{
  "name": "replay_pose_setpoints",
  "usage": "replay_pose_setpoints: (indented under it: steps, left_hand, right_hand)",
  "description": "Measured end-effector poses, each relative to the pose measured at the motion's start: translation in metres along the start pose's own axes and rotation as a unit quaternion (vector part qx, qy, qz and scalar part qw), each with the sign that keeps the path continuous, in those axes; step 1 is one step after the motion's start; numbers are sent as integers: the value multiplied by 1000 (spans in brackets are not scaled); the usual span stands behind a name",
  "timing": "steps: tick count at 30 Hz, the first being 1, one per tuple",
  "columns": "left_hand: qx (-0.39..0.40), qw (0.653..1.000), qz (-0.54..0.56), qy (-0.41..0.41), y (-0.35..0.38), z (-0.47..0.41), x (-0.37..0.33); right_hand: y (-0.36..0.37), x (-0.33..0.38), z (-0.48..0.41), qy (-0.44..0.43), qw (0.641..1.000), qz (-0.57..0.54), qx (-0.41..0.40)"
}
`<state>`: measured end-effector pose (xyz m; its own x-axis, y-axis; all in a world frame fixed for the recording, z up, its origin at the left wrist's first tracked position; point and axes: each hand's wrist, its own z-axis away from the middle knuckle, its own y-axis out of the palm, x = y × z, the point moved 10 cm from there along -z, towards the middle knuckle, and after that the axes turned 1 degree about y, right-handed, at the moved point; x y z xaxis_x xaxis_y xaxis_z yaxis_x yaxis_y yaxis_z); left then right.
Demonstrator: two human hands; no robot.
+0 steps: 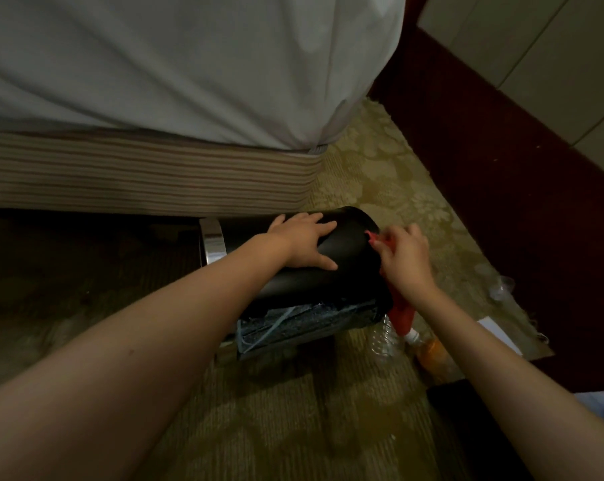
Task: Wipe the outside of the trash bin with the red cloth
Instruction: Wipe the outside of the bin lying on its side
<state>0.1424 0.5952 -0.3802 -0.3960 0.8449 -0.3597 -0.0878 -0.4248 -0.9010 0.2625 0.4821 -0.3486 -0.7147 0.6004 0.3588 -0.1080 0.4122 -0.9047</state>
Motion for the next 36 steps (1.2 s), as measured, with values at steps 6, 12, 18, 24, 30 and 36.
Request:
replay_pose_setpoints:
  steps: [6,12,18,24,30,36]
  left_hand:
    - [-4,1000,-6,-6,3,-1,3]
    - [-4,996,89,3,-6,8,1]
    - [-116,993,-7,-33,-54,62,36]
    - [-199,966,-106,-123,-58,133,79]
    - [-145,932,173,-283,-20,160,121]
    - [-162,885,332,-284,-7,163,99]
  right_hand:
    - [20,23,-61,48,996,45,56]
    - [21,22,-58,49,994,69,74]
    - [10,20,-38,55,994,48,78]
    - [3,19,-19,68,994,51,71]
    - [-4,12,2,77,994,-7,81]
    - [-9,6,14,105,990,-48,80]
